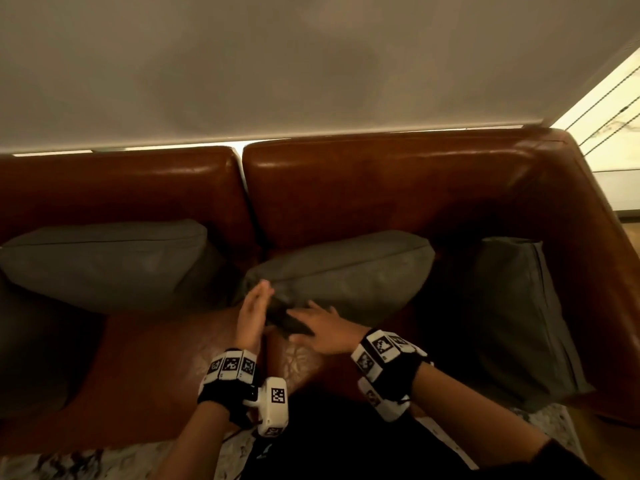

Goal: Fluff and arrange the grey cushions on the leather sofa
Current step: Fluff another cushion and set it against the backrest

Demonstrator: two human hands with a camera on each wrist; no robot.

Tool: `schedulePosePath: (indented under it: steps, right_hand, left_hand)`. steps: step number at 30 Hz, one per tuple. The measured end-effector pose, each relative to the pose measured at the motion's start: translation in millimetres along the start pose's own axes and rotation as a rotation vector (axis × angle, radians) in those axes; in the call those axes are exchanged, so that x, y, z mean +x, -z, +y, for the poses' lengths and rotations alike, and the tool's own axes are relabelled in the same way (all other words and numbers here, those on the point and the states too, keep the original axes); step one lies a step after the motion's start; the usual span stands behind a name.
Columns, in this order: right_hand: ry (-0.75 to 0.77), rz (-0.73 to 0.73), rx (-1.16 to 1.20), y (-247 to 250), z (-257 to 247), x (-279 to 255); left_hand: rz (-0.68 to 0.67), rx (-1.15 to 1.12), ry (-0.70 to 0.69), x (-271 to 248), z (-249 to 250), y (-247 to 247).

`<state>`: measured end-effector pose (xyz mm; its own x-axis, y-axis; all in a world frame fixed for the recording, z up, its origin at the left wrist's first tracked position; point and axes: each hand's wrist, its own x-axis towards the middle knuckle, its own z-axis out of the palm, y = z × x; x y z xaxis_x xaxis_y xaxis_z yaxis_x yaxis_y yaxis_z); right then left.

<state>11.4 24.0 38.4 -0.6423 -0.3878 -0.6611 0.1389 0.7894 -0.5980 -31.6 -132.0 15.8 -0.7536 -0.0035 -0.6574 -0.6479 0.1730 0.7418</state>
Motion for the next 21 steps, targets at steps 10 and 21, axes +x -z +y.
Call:
schedulePosePath:
  steps: [10, 21]
  right_hand:
    - [-0.52, 0.878, 0.347, 90.5, 152.2, -20.7]
    - [-0.644, 0.777, 0.512, 127.5, 181.6, 6.4]
  left_hand:
    - [0.169, 0.377, -0.093, 62.9, -16.4, 27.5]
    - [0.28, 0.73, -0.021, 78.6, -32.9, 34.6]
